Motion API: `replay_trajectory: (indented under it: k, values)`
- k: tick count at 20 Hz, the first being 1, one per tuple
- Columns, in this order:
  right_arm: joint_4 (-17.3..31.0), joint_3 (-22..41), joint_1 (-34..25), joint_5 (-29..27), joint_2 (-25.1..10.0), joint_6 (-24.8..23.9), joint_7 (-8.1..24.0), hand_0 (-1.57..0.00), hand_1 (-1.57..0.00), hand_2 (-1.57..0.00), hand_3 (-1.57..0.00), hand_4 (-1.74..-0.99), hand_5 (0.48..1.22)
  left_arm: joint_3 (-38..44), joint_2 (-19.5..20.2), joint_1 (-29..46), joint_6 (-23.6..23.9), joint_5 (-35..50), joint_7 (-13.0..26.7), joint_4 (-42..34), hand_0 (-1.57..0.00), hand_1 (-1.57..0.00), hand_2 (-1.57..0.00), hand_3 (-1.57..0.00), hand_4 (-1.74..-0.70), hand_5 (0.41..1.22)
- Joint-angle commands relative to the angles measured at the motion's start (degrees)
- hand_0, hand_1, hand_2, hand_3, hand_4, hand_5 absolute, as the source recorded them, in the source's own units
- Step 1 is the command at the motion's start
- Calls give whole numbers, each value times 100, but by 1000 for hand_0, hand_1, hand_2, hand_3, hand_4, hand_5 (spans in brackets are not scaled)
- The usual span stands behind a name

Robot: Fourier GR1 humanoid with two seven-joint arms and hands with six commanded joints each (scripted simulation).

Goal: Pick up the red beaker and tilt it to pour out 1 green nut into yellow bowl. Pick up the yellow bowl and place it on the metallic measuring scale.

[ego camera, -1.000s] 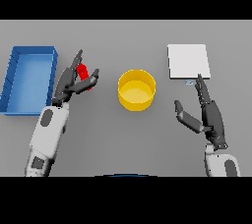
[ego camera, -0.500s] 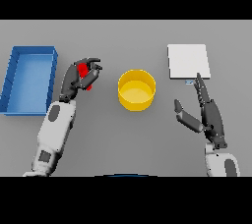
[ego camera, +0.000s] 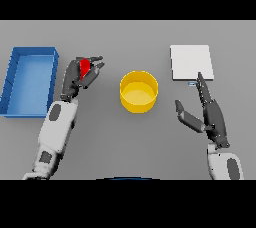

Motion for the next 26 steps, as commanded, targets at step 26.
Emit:
replay_trajectory:
  k: [26]
  values:
    - [-235,87,186,161,-8,-36,35,1,1,1,1,-1264,717,-3927,1789,-2040,-1032,-3385,1398,-166,-1570,-1570,-1570,-1570,-1740,1193]
